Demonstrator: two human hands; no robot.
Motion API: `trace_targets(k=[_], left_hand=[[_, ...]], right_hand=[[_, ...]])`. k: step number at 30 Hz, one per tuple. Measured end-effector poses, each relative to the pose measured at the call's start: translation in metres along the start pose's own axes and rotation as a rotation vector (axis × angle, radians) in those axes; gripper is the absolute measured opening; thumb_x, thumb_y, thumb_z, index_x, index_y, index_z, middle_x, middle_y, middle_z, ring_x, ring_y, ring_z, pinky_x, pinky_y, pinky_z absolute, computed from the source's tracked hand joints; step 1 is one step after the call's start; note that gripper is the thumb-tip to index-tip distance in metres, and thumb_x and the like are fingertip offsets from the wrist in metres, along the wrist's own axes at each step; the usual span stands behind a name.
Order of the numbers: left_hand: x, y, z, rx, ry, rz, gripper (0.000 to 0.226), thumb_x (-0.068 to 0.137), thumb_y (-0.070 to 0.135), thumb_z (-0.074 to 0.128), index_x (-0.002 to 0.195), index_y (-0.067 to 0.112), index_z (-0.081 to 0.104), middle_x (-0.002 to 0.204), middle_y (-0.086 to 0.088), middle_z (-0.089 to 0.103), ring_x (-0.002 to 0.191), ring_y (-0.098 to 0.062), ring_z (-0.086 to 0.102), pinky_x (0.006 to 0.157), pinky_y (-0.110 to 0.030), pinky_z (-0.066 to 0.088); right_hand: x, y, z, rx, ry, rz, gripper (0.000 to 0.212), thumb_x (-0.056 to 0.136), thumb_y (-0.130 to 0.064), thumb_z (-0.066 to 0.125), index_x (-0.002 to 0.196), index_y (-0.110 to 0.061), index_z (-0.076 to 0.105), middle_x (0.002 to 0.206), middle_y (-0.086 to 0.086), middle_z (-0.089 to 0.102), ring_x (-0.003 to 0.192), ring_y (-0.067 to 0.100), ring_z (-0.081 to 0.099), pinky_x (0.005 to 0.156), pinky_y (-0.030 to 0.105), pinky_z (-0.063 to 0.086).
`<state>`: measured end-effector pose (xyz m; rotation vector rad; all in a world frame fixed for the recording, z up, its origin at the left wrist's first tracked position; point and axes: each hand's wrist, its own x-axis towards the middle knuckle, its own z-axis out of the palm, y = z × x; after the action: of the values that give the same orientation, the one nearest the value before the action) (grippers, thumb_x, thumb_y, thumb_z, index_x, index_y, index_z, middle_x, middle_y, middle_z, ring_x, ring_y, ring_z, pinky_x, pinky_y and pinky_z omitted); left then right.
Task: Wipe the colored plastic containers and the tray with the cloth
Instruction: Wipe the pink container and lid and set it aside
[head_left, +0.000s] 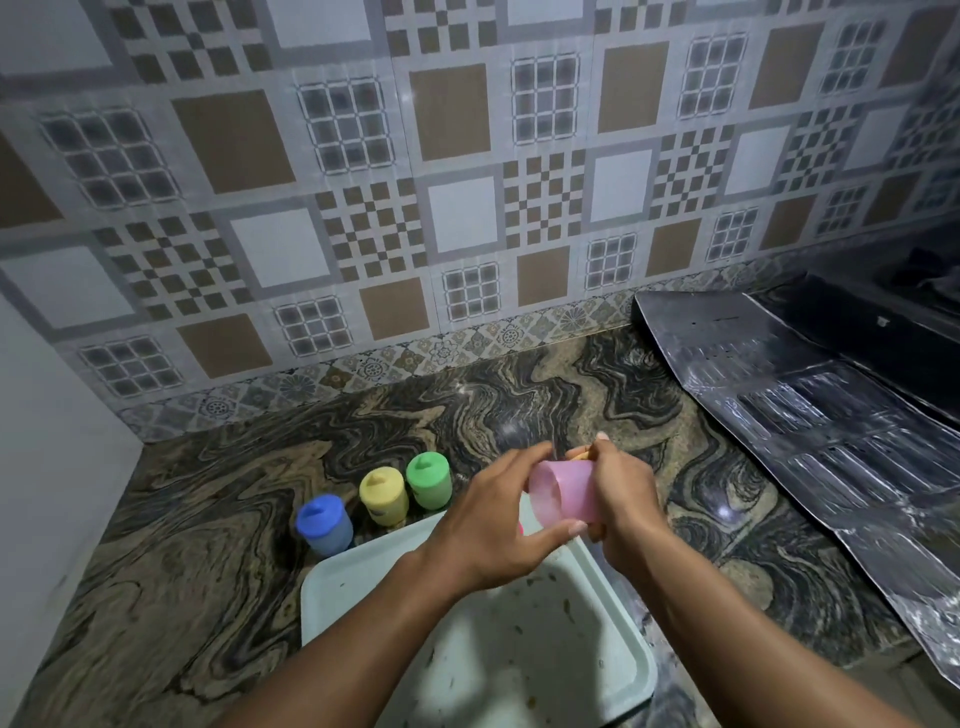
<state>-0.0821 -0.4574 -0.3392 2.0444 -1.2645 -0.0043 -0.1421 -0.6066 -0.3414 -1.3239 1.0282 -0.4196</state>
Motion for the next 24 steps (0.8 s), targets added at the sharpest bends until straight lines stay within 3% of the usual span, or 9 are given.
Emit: trace_targets(k=[2, 5, 8, 11, 14, 19, 24], left_hand=[[0.01, -0.014, 0.001, 0.049, -0.023, 0.083, 0.07, 0.084, 0.052, 0.071, 0.141, 0.02, 0.047, 0.121, 0.004, 0.057, 0.105, -0.013, 0.057, 0.093, -0.039, 0.051], [0.027, -0.034, -0.004, 0.213, -0.073, 0.257, 0.066, 0.087, 0.045, 0.068, 0.143, 0.019, 0.045, 0.132, -0.001, 0.053, 0.117, -0.023, 0.057, 0.094, -0.041, 0.052], [0.044, -0.053, -0.01, 0.207, -0.078, 0.261, 0.066, 0.082, 0.04, 0.07, 0.141, 0.02, 0.048, 0.13, 0.0, 0.053, 0.115, -0.021, 0.058, 0.093, -0.039, 0.052], [0.058, -0.079, -0.016, 0.22, -0.078, 0.16, 0.069, 0.076, 0.039, 0.07, 0.14, 0.025, 0.048, 0.127, 0.003, 0.049, 0.107, -0.022, 0.06, 0.089, -0.038, 0.054], [0.071, -0.104, -0.02, 0.263, -0.203, -0.022, 0.071, 0.075, 0.039, 0.069, 0.141, 0.033, 0.043, 0.13, 0.006, 0.041, 0.108, -0.026, 0.061, 0.088, -0.041, 0.054], [0.098, -0.136, -0.006, 0.353, -0.503, -0.184, 0.073, 0.072, 0.043, 0.07, 0.138, 0.038, 0.039, 0.128, 0.003, 0.044, 0.118, -0.026, 0.055, 0.096, -0.044, 0.051], [0.106, -0.156, 0.012, 0.37, -0.616, -0.214, 0.057, 0.077, 0.04, 0.065, 0.131, 0.028, 0.049, 0.129, -0.005, 0.05, 0.122, -0.029, 0.054, 0.098, -0.04, 0.049]], right_hand=[[0.011, -0.004, 0.01, -0.002, 0.004, 0.013, 0.048, 0.092, -0.046, 0.046, 0.067, -0.016, 0.073, 0.076, 0.015, 0.073, 0.062, 0.03, 0.062, 0.045, 0.032, 0.037], [0.029, -0.011, 0.019, 0.035, -0.031, 0.121, 0.044, 0.088, -0.045, 0.049, 0.062, -0.015, 0.069, 0.075, 0.015, 0.067, 0.064, 0.03, 0.06, 0.044, 0.029, 0.036], [0.046, -0.019, 0.025, 0.161, -0.118, 0.292, 0.036, 0.097, -0.033, 0.043, 0.074, -0.013, 0.063, 0.064, 0.012, 0.063, 0.055, 0.027, 0.058, 0.044, 0.026, 0.045], [0.068, -0.016, 0.026, 0.222, -0.118, 0.406, 0.044, 0.102, -0.037, 0.032, 0.091, -0.008, 0.063, 0.075, 0.02, 0.068, 0.066, 0.031, 0.065, 0.058, 0.039, 0.056], [0.082, -0.01, 0.024, 0.269, -0.099, 0.419, 0.046, 0.103, -0.046, 0.032, 0.099, -0.01, 0.061, 0.088, 0.022, 0.068, 0.077, 0.034, 0.066, 0.072, 0.049, 0.054], [0.088, -0.003, 0.027, 0.337, -0.194, 0.457, 0.042, 0.099, -0.048, 0.042, 0.102, -0.014, 0.065, 0.09, 0.018, 0.071, 0.078, 0.034, 0.068, 0.073, 0.042, 0.051], [0.088, 0.005, 0.029, 0.375, -0.244, 0.462, 0.046, 0.1, -0.036, 0.043, 0.122, -0.003, 0.067, 0.103, 0.024, 0.073, 0.08, 0.036, 0.071, 0.082, 0.043, 0.057]])
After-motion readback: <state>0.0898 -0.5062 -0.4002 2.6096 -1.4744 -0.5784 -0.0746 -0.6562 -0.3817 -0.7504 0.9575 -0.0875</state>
